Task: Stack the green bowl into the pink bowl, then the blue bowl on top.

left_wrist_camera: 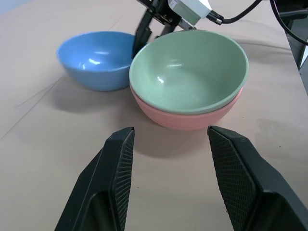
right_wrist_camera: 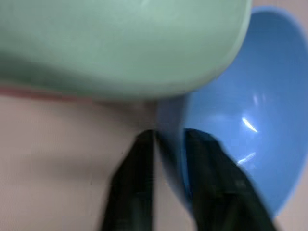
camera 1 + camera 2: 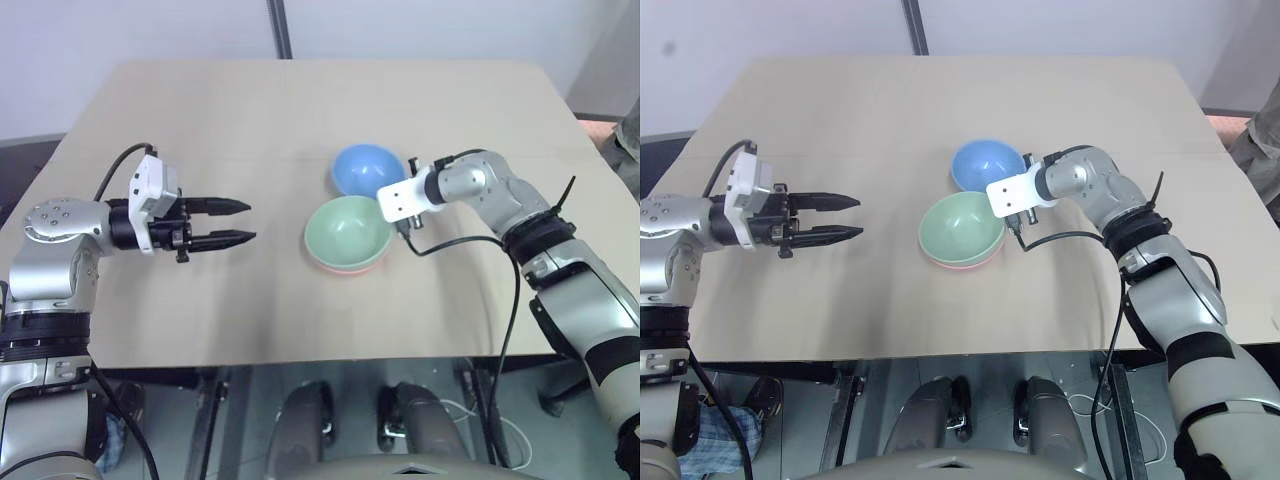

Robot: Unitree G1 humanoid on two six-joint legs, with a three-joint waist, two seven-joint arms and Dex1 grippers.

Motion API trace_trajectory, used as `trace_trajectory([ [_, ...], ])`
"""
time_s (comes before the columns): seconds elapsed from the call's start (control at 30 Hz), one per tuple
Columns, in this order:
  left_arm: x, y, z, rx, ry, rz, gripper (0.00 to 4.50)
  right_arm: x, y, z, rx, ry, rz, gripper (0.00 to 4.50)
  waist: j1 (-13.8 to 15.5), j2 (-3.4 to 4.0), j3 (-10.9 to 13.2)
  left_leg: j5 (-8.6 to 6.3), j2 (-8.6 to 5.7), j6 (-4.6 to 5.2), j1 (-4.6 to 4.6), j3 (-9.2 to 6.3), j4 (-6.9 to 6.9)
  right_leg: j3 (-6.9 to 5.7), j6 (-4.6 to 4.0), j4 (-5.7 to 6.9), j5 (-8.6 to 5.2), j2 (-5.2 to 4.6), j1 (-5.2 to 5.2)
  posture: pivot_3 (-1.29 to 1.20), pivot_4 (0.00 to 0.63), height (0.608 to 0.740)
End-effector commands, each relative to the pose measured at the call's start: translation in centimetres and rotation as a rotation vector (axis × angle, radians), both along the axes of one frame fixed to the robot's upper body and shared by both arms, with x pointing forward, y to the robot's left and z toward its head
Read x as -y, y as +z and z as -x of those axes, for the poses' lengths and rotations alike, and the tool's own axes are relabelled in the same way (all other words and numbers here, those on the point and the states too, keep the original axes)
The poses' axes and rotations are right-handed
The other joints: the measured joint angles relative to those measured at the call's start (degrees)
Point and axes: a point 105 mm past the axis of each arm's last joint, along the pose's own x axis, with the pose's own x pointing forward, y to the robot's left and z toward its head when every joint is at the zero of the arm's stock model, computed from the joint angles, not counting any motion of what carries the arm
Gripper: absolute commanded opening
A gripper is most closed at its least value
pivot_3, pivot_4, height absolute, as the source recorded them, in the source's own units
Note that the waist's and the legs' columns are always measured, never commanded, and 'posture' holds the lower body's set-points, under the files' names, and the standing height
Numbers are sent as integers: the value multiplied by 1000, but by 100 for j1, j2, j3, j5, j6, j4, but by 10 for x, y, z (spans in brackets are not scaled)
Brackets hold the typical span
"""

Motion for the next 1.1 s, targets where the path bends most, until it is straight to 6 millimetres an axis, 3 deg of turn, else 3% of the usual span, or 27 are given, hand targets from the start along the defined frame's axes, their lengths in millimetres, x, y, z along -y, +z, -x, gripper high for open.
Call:
trace_trajectory([
  [0.03, -2, 14, 2, 49, 6, -10, 2558, -7, 19, -1, 54, 34, -25, 36, -1, 0, 0, 0, 0, 0, 0, 0, 0, 0, 0, 0, 0, 0, 1, 0, 150, 740],
  [0.17, -2, 14, 1, 52, 9, -8, 2558, -10, 29, -1, 82, 44, -50, 36, -4, 0, 0, 0, 0, 0, 0, 0, 0, 1, 0, 0, 0, 0, 0, 0, 150, 740],
  [0.3, 0, 13, 0, 53, 7, -6, 2558, -19, 58, 3, 144, 91, -99, 36, -4, 1, 0, 0, 0, 0, 0, 0, 0, 1, 0, 0, 0, 0, 0, 0, 150, 740],
  [0.43, 3, 12, 0, 44, -5, -5, 2558, -32, 97, 22, 190, 177, -180, 36, -1, 1, 1, 0, 1, 0, 0, 0, -1, 1, 0, 0, 0, 0, -1, 0, 150, 740],
  [0.63, 7, 14, -3, 50, -12, -6, 2558, -46, 123, 53, 216, 276, -229, 36, 6, 1, 1, 0, 1, 0, 0, -2, 0, 0, 0, -1, 0, 0, 0, 0, 150, 740],
  [0.73, 8, 15, -5, 52, -19, -11, 2558, -53, 121, 79, 151, 362, -213, 36, 18, 1, 0, 0, 1, 0, -1, -3, 1, -1, 0, 0, 0, 0, 0, 0, 150, 740],
  [0.83, 9, 16, -7, 56, -20, -10, 2558, -51, 102, 106, 52, 428, -144, 36, 38, -2, -1, 0, 0, 0, -1, -6, 1, -3, 0, -3, 0, 0, 2, 0, 150, 740],
  [0.97, 13, 16, -9, 58, -28, -7, 2558, -41, 78, 123, -42, 447, -45, 36, 33, -2, -1, -1, -2, 1, -1, -8, 7, -6, 1, -1, 0, -1, 6, 0, 150, 740],
  [1.1, 16, 15, -9, 53, -46, -11, 2558, -37, 70, 126, -68, 437, -24, 36, 10, -2, -1, 0, 0, 1, 1, -9, 9, -6, 19, 2, -10, 1, 5, 0, 150, 740],
])
